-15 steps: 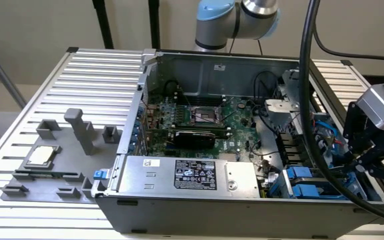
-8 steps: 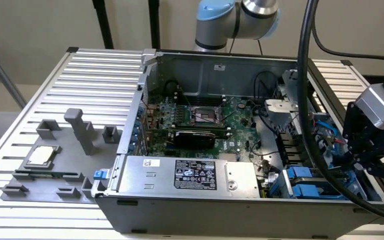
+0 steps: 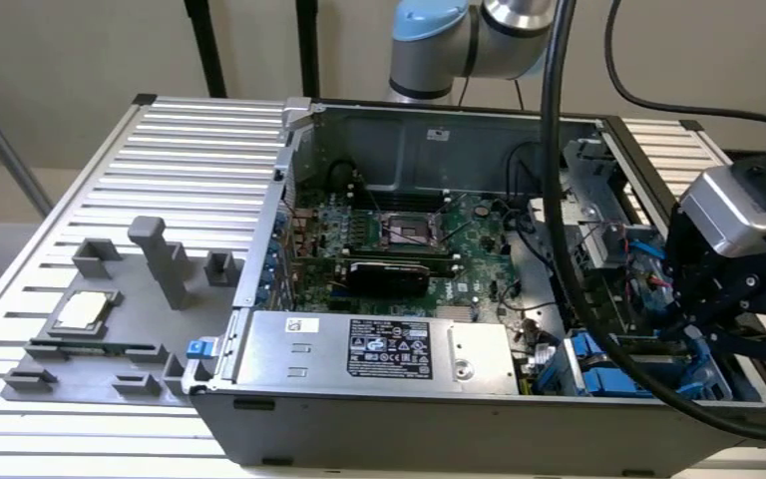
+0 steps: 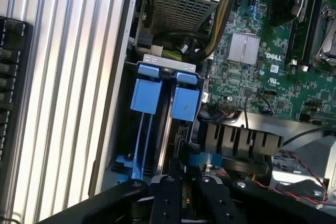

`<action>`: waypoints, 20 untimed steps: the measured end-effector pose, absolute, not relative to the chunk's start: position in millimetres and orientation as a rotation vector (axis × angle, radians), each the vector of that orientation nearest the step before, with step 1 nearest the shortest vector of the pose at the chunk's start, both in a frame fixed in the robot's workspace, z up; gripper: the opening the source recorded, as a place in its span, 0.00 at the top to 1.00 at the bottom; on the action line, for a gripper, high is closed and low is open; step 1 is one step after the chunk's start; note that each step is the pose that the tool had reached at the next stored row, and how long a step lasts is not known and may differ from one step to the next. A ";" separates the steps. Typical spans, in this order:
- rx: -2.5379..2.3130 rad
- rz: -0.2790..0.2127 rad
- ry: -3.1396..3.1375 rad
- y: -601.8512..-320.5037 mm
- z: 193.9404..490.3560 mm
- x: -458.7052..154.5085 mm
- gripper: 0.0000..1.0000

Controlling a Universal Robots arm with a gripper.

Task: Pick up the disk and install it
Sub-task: 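Insert the first disk wire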

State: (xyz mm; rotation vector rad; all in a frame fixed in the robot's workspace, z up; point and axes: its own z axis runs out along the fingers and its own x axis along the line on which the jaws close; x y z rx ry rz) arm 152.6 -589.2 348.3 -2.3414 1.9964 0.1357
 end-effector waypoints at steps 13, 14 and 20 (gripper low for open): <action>-2.329 0.135 2.011 -589.2 348.3 152.3 1.00; -2.329 0.135 2.011 -589.3 348.3 152.3 1.00; -2.323 0.125 2.028 -589.1 348.3 152.0 1.00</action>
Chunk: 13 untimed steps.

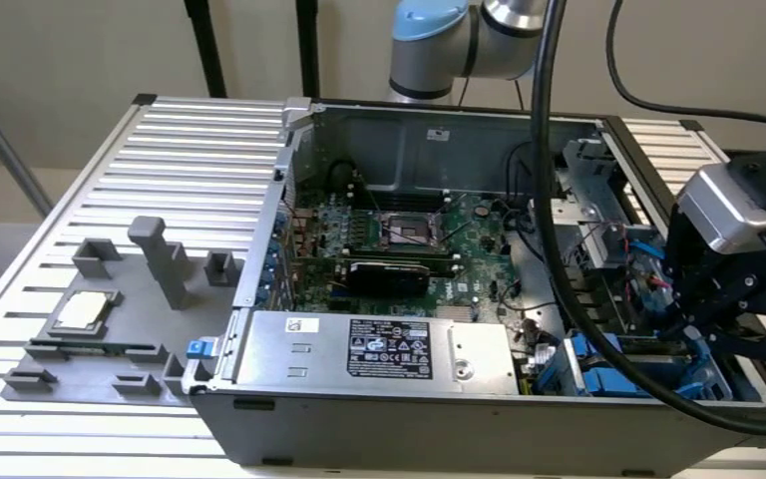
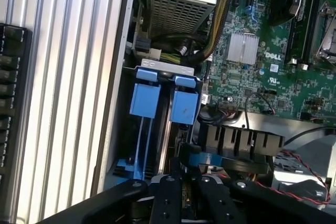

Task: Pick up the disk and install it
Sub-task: 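Insert the first disk wire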

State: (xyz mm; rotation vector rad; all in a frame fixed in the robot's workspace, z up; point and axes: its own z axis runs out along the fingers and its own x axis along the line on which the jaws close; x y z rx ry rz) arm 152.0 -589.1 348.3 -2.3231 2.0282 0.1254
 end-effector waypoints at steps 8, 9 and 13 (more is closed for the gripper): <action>-2.321 0.098 2.062 -588.2 346.3 147.6 1.00; -2.322 0.095 2.064 -587.7 345.8 146.5 1.00; -2.323 0.089 2.069 -583.9 344.9 143.2 1.00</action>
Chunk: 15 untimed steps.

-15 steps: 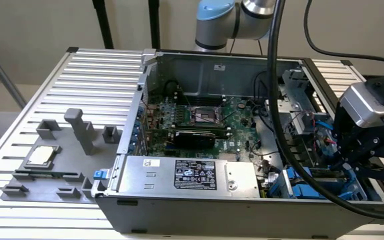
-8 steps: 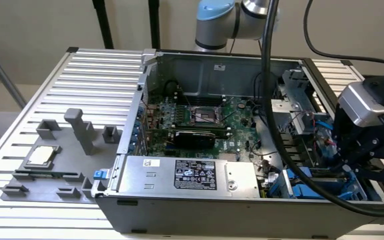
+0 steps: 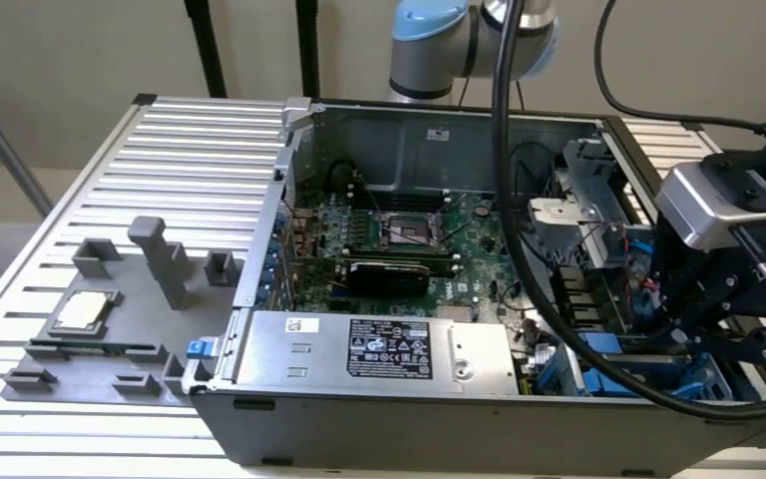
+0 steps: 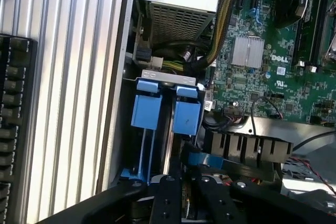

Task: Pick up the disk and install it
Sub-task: 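Insert the first disk wire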

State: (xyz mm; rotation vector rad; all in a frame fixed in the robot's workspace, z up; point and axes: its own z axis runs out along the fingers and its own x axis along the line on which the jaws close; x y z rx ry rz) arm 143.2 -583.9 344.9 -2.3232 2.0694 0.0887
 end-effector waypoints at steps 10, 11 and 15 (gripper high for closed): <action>-2.278 0.082 2.123 -580.5 344.3 142.7 1.00; -2.276 0.080 2.126 -580.5 344.2 142.6 1.00; -2.277 0.077 2.127 -580.5 344.1 142.7 1.00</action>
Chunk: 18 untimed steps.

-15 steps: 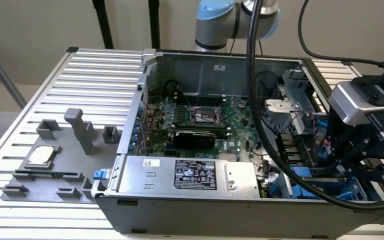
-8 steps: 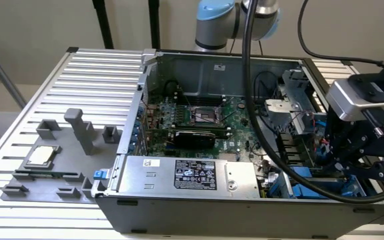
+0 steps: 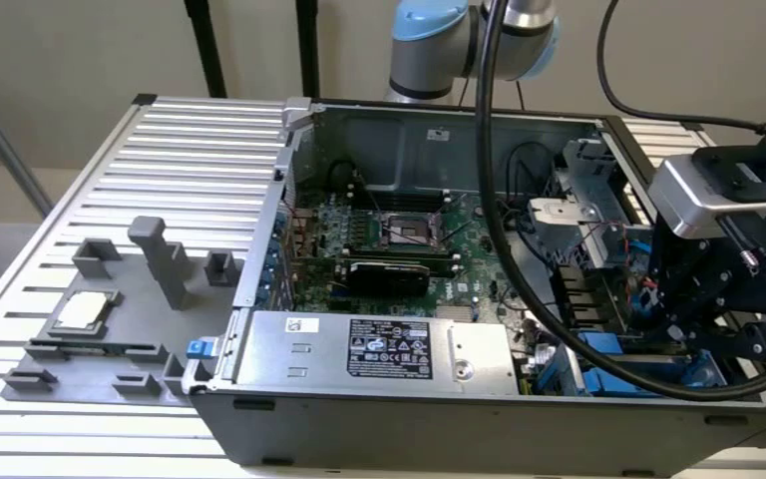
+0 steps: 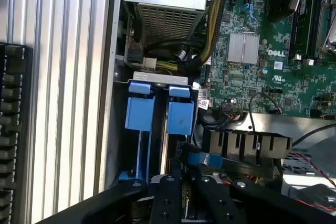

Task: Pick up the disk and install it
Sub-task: 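Insert the first disk wire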

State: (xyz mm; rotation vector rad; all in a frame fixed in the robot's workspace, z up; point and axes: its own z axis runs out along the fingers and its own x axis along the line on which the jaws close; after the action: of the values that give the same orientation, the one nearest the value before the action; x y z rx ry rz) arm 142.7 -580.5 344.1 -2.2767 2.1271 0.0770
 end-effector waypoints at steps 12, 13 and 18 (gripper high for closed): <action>-2.278 0.068 2.135 -580.3 342.7 144.2 1.00; -2.277 0.068 2.136 -580.3 342.5 144.5 1.00; -2.277 0.064 2.140 -580.1 341.7 145.6 1.00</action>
State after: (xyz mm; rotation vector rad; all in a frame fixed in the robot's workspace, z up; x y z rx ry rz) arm 145.6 -580.1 341.7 -2.2770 2.1399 0.0641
